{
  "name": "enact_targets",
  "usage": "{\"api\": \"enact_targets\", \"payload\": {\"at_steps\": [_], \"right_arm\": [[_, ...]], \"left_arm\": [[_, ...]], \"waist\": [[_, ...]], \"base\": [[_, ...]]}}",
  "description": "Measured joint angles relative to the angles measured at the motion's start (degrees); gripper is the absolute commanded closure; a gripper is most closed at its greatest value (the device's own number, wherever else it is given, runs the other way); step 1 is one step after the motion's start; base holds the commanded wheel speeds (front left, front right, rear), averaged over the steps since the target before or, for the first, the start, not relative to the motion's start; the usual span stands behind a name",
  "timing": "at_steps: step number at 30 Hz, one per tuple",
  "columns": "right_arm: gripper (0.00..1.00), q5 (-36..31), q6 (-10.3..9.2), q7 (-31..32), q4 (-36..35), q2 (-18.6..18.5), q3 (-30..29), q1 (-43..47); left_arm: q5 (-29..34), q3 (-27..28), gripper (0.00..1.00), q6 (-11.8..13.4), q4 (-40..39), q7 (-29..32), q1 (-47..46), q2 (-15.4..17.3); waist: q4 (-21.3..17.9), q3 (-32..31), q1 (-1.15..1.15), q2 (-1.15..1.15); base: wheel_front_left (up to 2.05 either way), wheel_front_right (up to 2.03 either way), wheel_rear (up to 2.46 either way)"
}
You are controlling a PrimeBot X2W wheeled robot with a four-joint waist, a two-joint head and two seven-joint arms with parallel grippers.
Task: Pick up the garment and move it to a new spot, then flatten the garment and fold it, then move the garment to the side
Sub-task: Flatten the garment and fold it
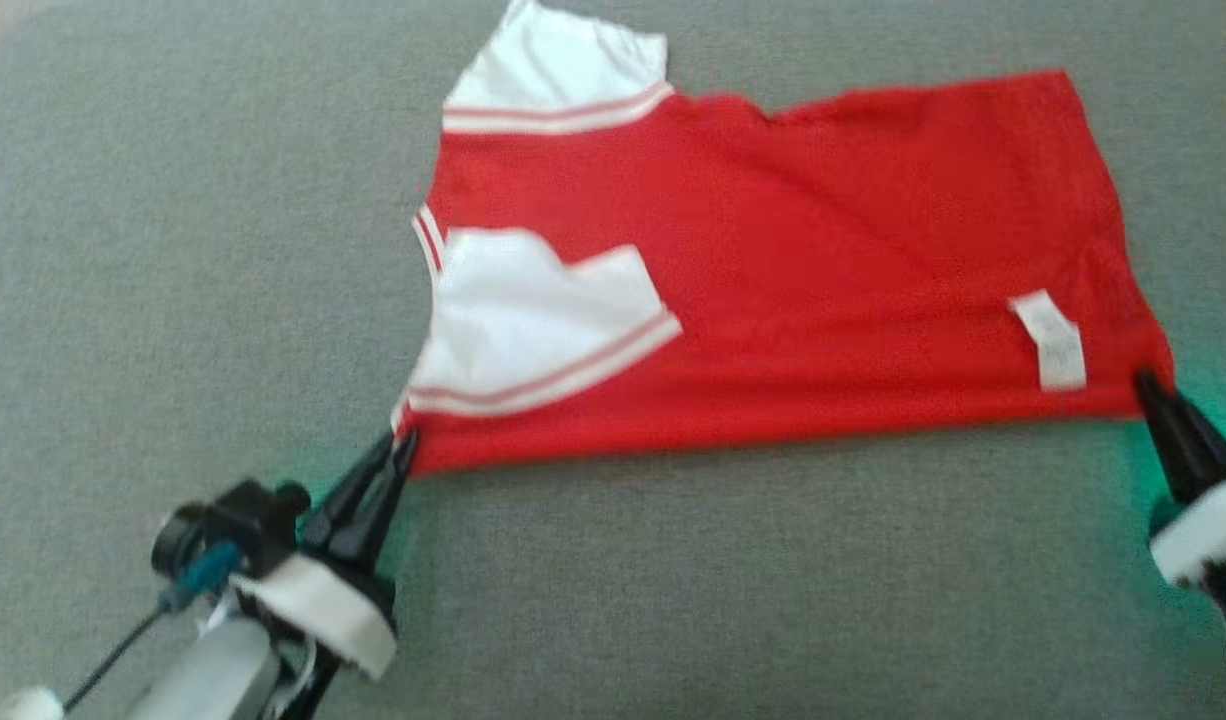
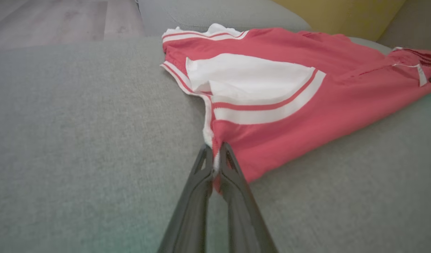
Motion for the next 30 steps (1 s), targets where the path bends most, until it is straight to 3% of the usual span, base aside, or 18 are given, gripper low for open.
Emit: {"api": "enact_targets", "payload": {"at_steps": [6,11,12,13,14,15,20,23,26,27,30], "right_arm": [[1.00,-0.09,0.00,2.05,-6.25,-2.48,-3.59,10.72],[1.00,-0.52,0.00,3.00,-11.79,-1.64,-8.39,17.22],[0.56,-0.96,0.00,3.02,-12.51,-1.20,-9.69,17.84],[0.00,-1.75,0.00,3.01,-12.99,-0.62,-11.20,18.10],[0.00,-2.76,0.00,3.00,-13.47,-0.02,-12.77,18.26],[0.00,-3.82,0.00,3.00,-14.14,0.16,-14.19,18.44],[0.00,-8.92,0.00,3.42,-19.52,2.76,-22.31,18.52],[0.00,-12.22,0.00,5.44,-22.78,4.68,-25.99,18.30],[0.00,-15.79,0.00,8.94,-26.94,5.73,-26.21,16.95],[0.00,-15.79,0.00,8.94,-26.94,5.73,-26.21,16.95],[0.00,-17.04,0.00,11.65,-30.26,6.13,-26.11,14.13]], "left_arm": [[-0.22,-1.24,1.00,1.57,-8.80,3.77,7.27,4.09],[-1.63,-1.16,1.00,3.60,-13.18,6.48,9.96,5.98],[-1.88,-1.15,1.00,3.61,-13.55,6.99,9.94,6.10],[-2.42,-1.19,1.00,3.49,-13.89,7.87,9.91,6.16],[-2.77,-1.26,0.54,3.23,-14.22,8.80,9.82,6.20],[-3.04,-1.23,0.00,3.22,-14.43,9.62,9.67,6.24],[-3.10,0.16,0.00,2.98,-19.33,14.55,5.10,9.58],[-1.76,2.01,0.00,1.74,-23.27,18.34,-4.09,12.66],[-3.07,2.83,0.00,-0.38,-25.36,24.35,-16.30,14.13],[-3.07,2.83,0.00,-0.38,-25.36,24.35,-16.30,14.13],[-6.57,1.34,0.00,-1.56,-24.44,33.00,-27.84,14.22]], "waist": [[-1.11,-0.63,-0.01,0.00],[-1.27,0.31,0.00,0.00],[-1.31,0.54,0.00,0.00],[-1.36,0.76,0.00,0.00],[-1.39,0.98,0.00,0.00],[-1.39,1.21,0.00,0.00],[-1.38,2.93,0.00,0.00],[-1.51,4.85,0.00,0.00],[-2.03,7.39,0.01,0.00],[-2.03,7.39,0.01,0.00],[-2.87,10.32,0.02,0.00]], "base": [[0.00,0.00,0.00],[0.00,0.00,0.00],[0.00,0.00,0.00],[0.00,0.00,0.00],[0.00,0.00,0.00],[0.00,0.00,0.00],[0.00,0.00,0.00],[0.00,0.00,0.00],[0.00,0.00,0.00],[0.00,0.00,0.00],[0.00,0.00,0.00]]}}
